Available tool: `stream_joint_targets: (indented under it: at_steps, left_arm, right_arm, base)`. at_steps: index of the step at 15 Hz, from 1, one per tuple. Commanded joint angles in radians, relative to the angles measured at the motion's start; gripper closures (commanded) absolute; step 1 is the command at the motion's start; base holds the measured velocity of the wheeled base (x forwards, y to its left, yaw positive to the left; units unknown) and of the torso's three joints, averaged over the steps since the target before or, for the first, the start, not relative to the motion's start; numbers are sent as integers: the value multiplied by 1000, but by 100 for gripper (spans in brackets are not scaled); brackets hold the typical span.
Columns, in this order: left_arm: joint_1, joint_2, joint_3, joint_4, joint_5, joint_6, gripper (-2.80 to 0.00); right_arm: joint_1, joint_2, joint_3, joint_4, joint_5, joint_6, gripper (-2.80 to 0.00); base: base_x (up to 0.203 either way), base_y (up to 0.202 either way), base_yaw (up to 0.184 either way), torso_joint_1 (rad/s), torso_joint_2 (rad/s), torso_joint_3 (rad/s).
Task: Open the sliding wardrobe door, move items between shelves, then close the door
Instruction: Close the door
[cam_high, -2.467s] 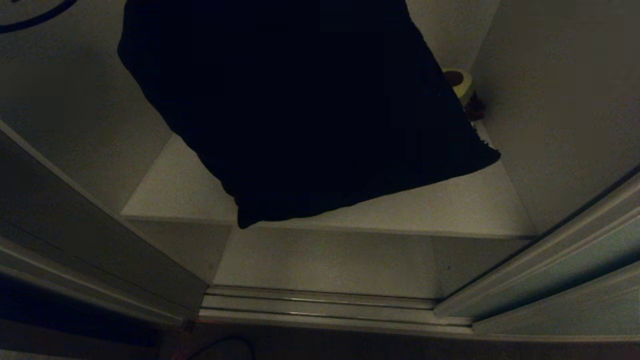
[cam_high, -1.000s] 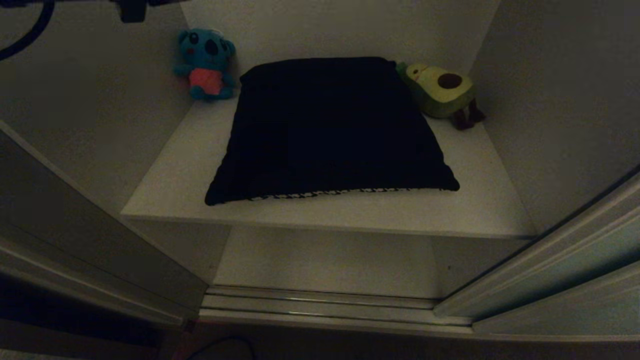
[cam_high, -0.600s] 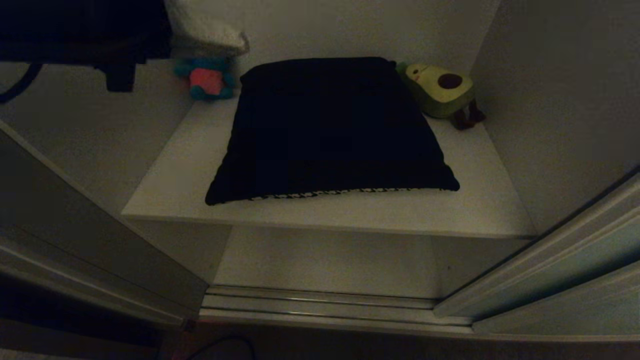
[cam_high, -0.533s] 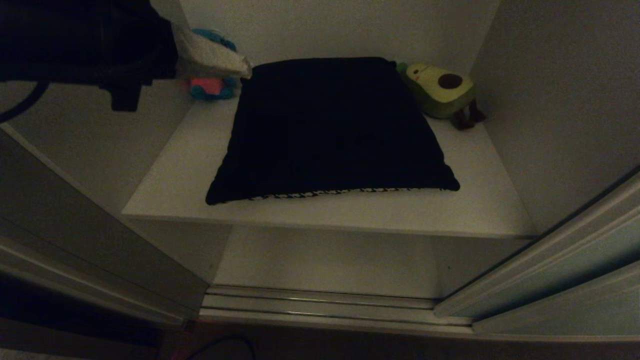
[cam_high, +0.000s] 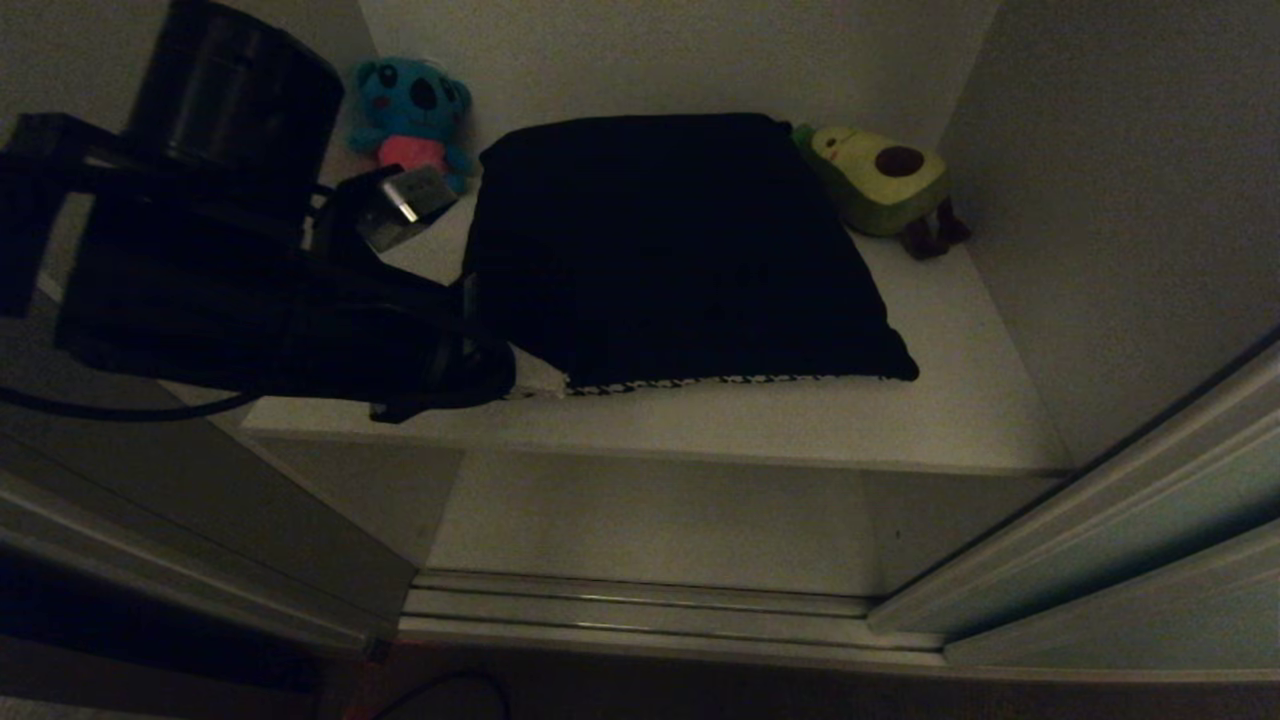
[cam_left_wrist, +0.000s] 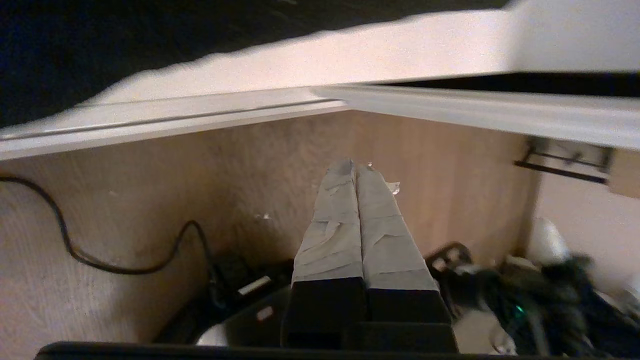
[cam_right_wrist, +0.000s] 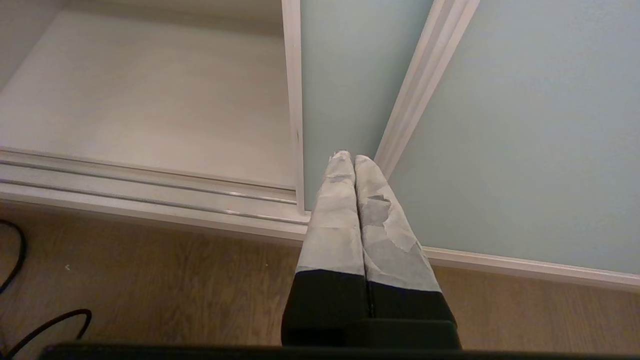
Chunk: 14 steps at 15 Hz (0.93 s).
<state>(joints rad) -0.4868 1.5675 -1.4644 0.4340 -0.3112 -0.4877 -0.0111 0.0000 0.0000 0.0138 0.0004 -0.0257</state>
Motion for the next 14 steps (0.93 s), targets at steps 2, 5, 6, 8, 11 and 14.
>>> stream_joint_targets:
  at_steps: [2,5,6,8,11,14]
  left_arm:
    - [13,113,-4,-86,3,-7,0]
    - [19,182,-47,-107,55,-5,0]
    - [28,209,-69,-109,101,-3,0]
    - [37,225,-88,-150,161,0,0]
    - [43,241,-87,-312,199,-7,0]
    - [43,224,-88,-359,200,-12,0]
  right_arm:
    - [-1,2,3,0,0,0,0]
    - [0,2,3,0,0,0,0]
    - [0,2,3,0,1,0,0]
    - [0,2,3,0,1,0,0]
    - [-1,2,3,0,0,0,0]
    - [-1,2,3,0,1,0,0]
  base:
    - [0,0,0,0,0,0]
    - [0,0,0,0,0,0]
    - [0,0,0,0,0,0]
    - [0,0,0,0,0,0]
    - [0,0,0,0,0,0]
    - [0,0,0,0,0,0]
